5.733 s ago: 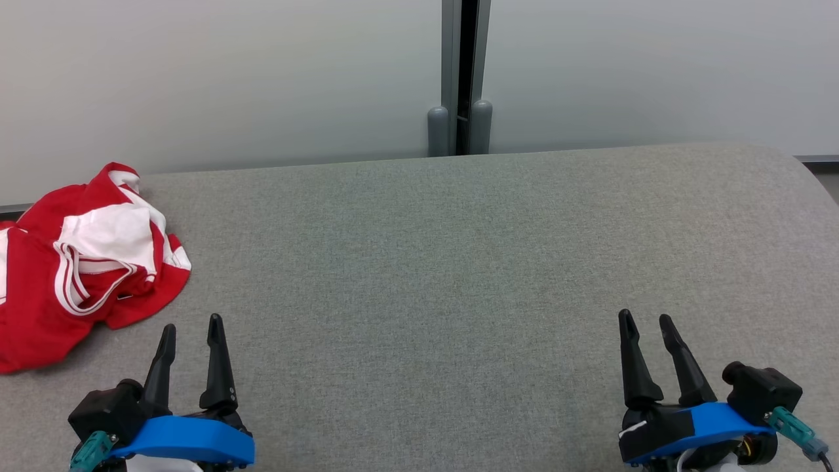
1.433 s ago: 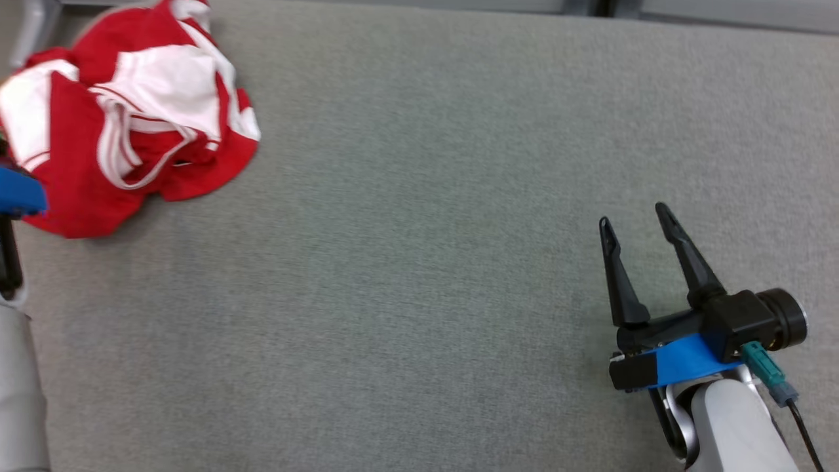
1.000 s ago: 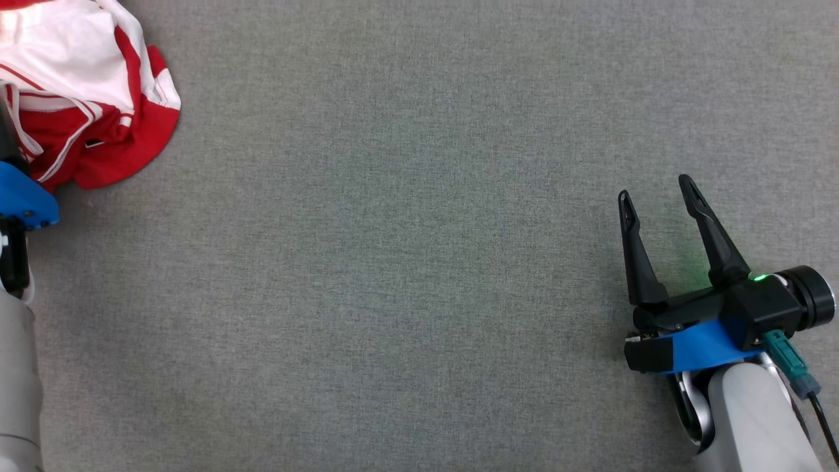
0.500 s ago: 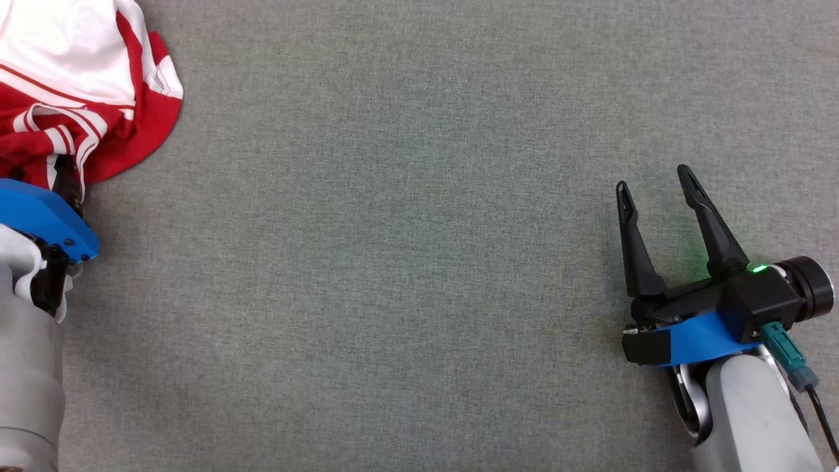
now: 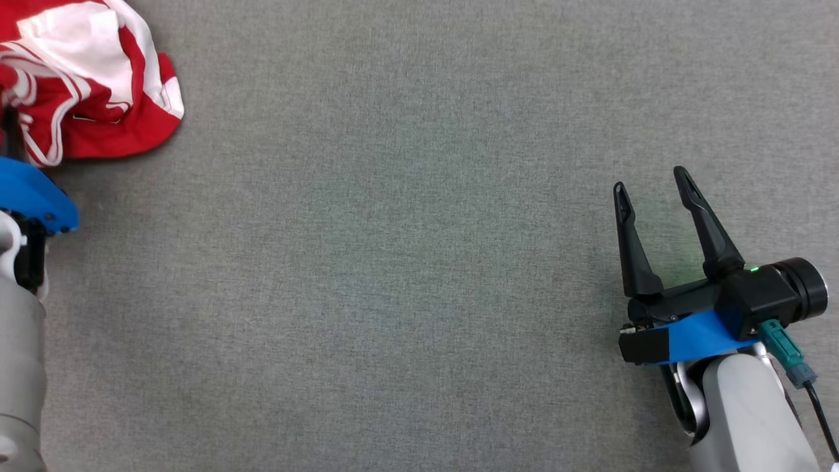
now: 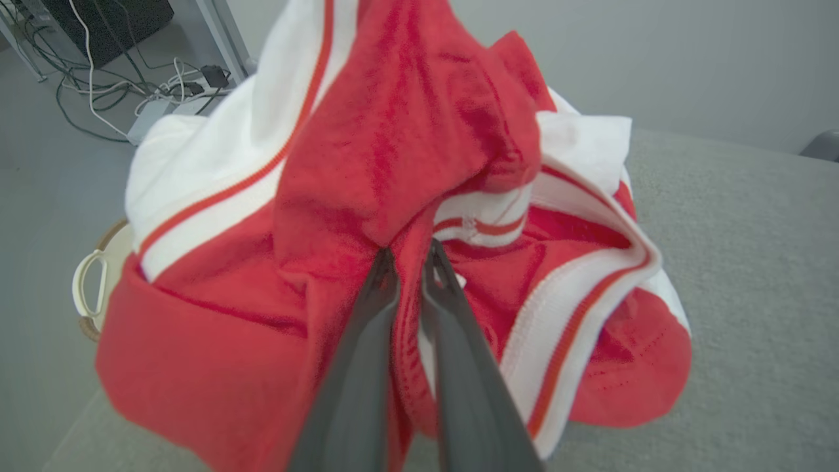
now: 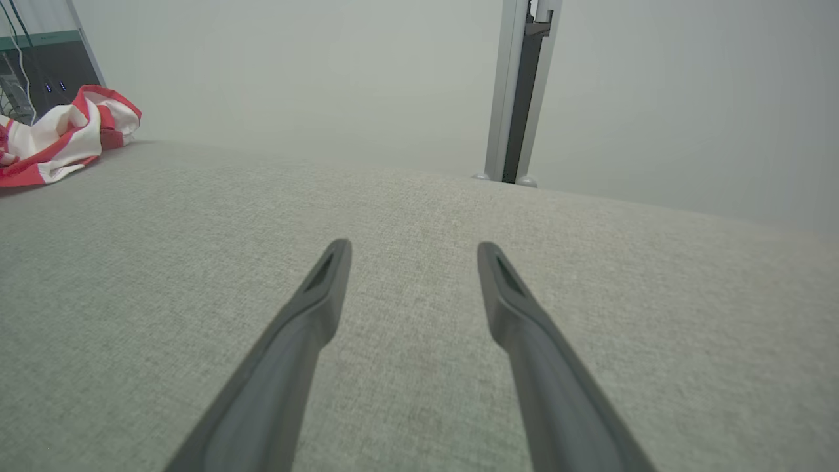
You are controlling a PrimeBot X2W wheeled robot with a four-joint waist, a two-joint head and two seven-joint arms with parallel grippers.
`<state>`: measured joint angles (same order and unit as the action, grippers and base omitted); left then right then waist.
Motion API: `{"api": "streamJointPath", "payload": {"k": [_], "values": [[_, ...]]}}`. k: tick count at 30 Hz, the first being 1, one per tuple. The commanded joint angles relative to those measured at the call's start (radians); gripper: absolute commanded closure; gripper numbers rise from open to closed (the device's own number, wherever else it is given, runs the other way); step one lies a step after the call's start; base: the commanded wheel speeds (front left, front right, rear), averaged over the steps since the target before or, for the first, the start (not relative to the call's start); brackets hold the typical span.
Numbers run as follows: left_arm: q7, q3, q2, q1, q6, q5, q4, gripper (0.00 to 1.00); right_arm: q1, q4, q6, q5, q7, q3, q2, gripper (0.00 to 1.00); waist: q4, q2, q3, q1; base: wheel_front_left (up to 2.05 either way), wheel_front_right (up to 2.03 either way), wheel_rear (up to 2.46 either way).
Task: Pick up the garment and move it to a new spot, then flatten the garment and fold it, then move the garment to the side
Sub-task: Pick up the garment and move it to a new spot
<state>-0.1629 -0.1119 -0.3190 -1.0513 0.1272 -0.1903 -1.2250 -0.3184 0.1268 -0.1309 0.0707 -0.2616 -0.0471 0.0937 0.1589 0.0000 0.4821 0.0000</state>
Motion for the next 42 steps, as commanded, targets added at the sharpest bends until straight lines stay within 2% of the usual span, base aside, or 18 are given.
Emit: {"api": "streamJointPath", "payload": {"k": [1,10,17,23,32,36,42], "values": [[-0.030,0.010,-0.012,-0.022,0.002,0.011,0.018,1.00,0.000,0.003,0.000,-0.007,-0.005,0.000,-0.008,0.00,-0.007,0.0000,-0.023,0.0000,0.00,0.00,0.00],[-0.096,0.068,-0.018,-0.099,-0.001,0.047,0.176,1.00,0.022,0.017,0.000,-0.036,-0.005,0.000,-0.032,0.00,-0.057,0.0000,-0.112,0.0000,0.00,0.00,0.00],[-0.099,0.138,0.009,-0.150,0.002,0.069,0.378,1.00,0.045,0.022,0.000,-0.066,-0.005,-0.005,-0.043,0.00,-0.148,0.0000,-0.177,0.0000,0.00,0.00,0.00],[-0.025,0.233,0.049,-0.155,0.004,0.059,0.614,1.00,0.058,0.020,0.000,-0.140,-0.005,-0.027,-0.044,0.00,-0.288,0.0000,-0.210,0.0000,0.00,0.00,0.00],[0.084,0.371,0.117,-0.120,0.003,0.018,0.849,1.00,0.066,0.008,0.000,-0.199,-0.005,-0.024,-0.044,0.00,-0.429,0.0000,-0.189,0.0000,0.00,0.00,0.00],[0.107,0.428,0.155,-0.067,0.002,-0.017,0.898,1.00,0.067,0.003,0.000,-0.218,-0.005,-0.020,-0.044,0.00,-0.459,0.0000,-0.171,0.0000,0.00,0.00,0.00],[0.104,0.487,0.198,0.073,-0.002,-0.053,0.861,1.00,0.061,-0.001,0.000,-0.224,-0.005,-0.007,-0.044,0.00,-0.452,0.0000,-0.154,0.0000,0.00,0.00,0.00]]}}
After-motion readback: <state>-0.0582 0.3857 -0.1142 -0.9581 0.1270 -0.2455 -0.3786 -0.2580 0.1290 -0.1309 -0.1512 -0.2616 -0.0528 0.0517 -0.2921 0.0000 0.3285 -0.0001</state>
